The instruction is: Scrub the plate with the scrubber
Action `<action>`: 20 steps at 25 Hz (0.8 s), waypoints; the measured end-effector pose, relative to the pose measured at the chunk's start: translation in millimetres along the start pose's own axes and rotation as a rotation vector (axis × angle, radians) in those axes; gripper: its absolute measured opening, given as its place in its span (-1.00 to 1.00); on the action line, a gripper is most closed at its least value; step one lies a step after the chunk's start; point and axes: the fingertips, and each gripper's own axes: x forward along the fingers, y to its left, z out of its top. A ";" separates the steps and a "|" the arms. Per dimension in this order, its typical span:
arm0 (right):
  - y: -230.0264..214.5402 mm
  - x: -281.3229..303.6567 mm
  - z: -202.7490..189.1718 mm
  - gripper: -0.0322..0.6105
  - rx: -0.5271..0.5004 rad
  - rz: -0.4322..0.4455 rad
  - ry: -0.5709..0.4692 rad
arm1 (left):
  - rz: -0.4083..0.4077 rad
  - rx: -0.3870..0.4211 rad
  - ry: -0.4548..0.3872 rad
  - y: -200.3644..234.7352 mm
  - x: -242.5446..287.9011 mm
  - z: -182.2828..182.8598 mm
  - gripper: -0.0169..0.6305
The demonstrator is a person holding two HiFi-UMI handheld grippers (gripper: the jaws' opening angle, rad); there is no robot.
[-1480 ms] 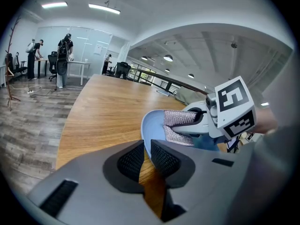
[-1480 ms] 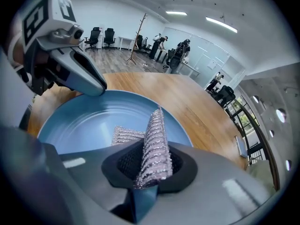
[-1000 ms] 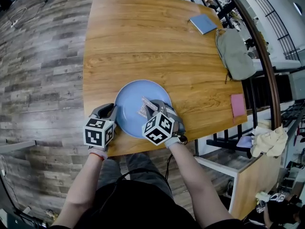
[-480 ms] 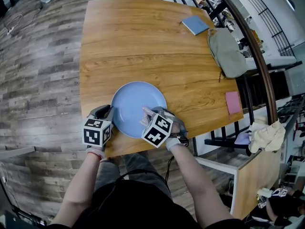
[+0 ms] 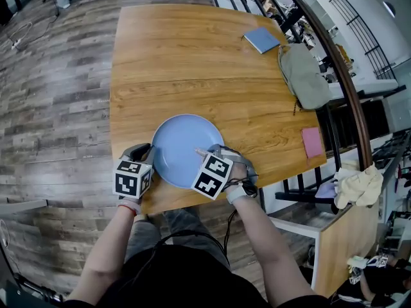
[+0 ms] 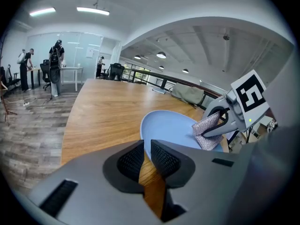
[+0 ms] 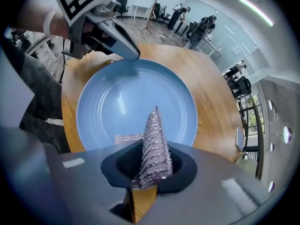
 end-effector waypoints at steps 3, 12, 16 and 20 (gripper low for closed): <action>-6.2 -10.9 0.5 -0.67 0.068 -0.032 -0.064 | -0.010 0.048 -0.030 -2.1 -6.2 11.0 -0.82; -38.9 -47.6 10.0 -0.67 0.519 -0.095 -0.435 | -0.026 0.105 -0.041 3.2 -18.5 10.5 -0.96; -46.0 -71.3 5.1 -0.67 0.669 -0.160 -0.596 | -0.038 0.103 -0.117 1.9 -34.7 17.3 -0.96; -52.3 -99.0 8.5 -0.67 0.764 -0.228 -0.748 | -0.061 0.117 -0.208 4.3 -54.6 35.6 -0.96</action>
